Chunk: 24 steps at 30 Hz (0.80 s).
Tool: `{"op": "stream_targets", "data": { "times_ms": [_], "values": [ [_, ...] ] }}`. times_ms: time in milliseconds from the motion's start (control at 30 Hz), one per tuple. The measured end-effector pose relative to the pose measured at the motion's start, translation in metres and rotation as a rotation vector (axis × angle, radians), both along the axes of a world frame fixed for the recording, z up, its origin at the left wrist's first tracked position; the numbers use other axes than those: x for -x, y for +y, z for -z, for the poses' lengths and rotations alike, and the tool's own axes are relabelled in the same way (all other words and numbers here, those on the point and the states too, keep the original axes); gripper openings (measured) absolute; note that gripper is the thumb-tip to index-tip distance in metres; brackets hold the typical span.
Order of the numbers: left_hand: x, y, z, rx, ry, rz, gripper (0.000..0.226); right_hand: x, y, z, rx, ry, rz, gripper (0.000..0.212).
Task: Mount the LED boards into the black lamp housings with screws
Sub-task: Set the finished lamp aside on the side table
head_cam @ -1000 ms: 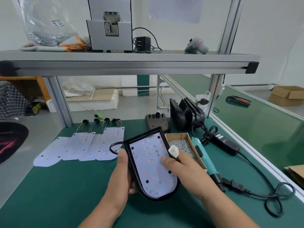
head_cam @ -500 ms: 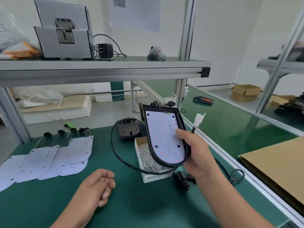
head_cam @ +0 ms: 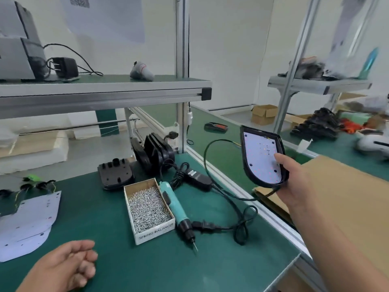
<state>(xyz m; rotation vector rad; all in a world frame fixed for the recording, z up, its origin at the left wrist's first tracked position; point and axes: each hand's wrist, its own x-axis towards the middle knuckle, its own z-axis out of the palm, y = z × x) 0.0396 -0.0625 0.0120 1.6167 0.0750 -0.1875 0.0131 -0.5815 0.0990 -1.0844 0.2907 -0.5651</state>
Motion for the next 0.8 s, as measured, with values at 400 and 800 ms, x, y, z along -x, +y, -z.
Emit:
{"op": "stream_targets", "data": {
  "times_ms": [400,800],
  "values": [
    [-0.015,0.013,0.017,-0.08,0.072,-0.05,0.024,0.059,-0.127,0.039,-0.141,0.145,0.407,0.021],
    [-0.007,0.001,0.001,-0.024,0.067,0.027,0.031,0.075,-0.134,0.05,0.337,0.634,0.491,0.049]
  ]
}}
